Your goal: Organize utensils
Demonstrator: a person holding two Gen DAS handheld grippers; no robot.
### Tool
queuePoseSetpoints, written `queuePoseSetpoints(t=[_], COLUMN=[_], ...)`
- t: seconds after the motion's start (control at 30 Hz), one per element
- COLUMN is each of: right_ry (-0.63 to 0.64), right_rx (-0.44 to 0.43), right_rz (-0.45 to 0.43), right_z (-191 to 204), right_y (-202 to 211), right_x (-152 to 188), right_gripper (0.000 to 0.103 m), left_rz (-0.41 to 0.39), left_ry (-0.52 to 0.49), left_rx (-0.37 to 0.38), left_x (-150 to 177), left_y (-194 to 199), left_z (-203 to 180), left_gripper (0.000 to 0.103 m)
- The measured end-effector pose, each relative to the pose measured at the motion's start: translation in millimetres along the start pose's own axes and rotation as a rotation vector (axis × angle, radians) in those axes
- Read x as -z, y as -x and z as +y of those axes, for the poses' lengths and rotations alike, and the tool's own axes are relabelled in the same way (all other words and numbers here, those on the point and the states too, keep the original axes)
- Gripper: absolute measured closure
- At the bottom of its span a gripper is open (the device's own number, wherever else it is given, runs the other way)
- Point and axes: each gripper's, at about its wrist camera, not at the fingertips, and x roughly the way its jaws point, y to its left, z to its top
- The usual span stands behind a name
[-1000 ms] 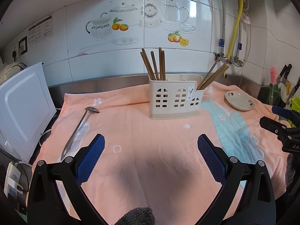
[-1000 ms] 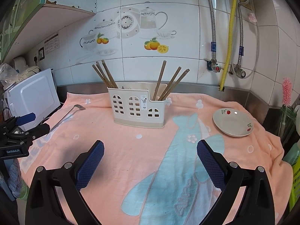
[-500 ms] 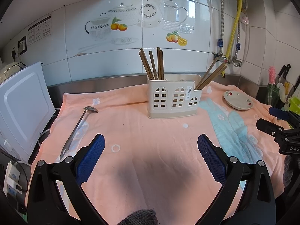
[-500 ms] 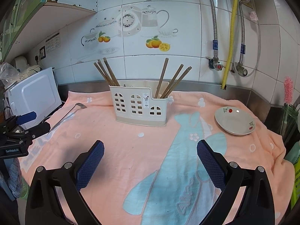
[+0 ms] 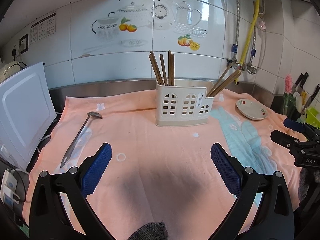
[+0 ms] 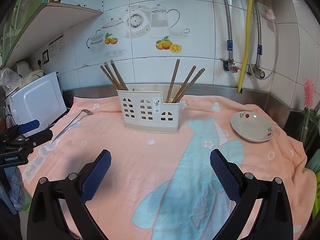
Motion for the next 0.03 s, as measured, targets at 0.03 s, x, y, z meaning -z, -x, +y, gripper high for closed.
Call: queuePoseSetpoints(t=[0.03], right_ry=[0.000], right_rx=[0.002], right_rz=[0.001], right_z=[-0.5], right_y=[-0.6], right_x=[0.2], right_gripper=[0.007], left_rz=[0.002], left_ry=[-0.001], left_rx=[-0.002], left_x=[0.3], left_y=[-0.5], left_z=[0.0], left_gripper=[0.005])
